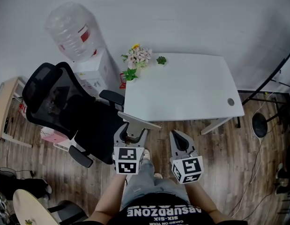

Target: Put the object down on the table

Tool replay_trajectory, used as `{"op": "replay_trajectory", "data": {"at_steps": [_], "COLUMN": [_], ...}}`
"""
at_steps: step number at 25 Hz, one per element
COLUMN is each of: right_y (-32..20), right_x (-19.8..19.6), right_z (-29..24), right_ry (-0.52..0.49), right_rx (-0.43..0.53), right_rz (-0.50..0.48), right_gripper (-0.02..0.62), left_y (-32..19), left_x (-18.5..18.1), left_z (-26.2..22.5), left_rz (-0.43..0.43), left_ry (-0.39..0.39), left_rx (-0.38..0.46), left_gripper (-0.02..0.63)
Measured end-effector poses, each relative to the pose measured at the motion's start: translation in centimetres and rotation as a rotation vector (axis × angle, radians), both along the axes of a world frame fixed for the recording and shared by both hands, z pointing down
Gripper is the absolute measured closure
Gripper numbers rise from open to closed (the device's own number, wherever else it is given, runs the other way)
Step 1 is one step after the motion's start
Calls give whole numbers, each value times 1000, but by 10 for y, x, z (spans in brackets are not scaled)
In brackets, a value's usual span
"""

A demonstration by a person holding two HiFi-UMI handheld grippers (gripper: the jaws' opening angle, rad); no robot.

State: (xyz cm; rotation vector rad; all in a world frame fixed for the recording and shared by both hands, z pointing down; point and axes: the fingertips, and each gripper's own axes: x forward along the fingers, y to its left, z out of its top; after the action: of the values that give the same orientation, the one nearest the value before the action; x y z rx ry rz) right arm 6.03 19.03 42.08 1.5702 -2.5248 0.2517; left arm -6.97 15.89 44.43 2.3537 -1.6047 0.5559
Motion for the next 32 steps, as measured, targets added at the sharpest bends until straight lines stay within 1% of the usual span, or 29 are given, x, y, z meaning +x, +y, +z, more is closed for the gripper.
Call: {"op": "replay_trajectory", "data": {"at_steps": [11,19,28,32], "right_y": [-79,-133,-178,-196], "right_x": [-20,-34,-45,-53], "right_z": [4,3,5,3], "right_ry": [36,39,63,77], "right_rx": [-14,-16,-17,-10], "right_rz": [-1,14,49,62], "right_gripper": [597,597,597,597], "left_y": [-82,-138,-187,-204], "left_x": [-15,-31,-42,-47], "left_z": [4,0,-8,-6], "left_rz": [16,36,69,91], "left_ry": [22,26,35,44], "left_rx": [-10,-1,17,10], "left_gripper": [314,314,314,314]}}
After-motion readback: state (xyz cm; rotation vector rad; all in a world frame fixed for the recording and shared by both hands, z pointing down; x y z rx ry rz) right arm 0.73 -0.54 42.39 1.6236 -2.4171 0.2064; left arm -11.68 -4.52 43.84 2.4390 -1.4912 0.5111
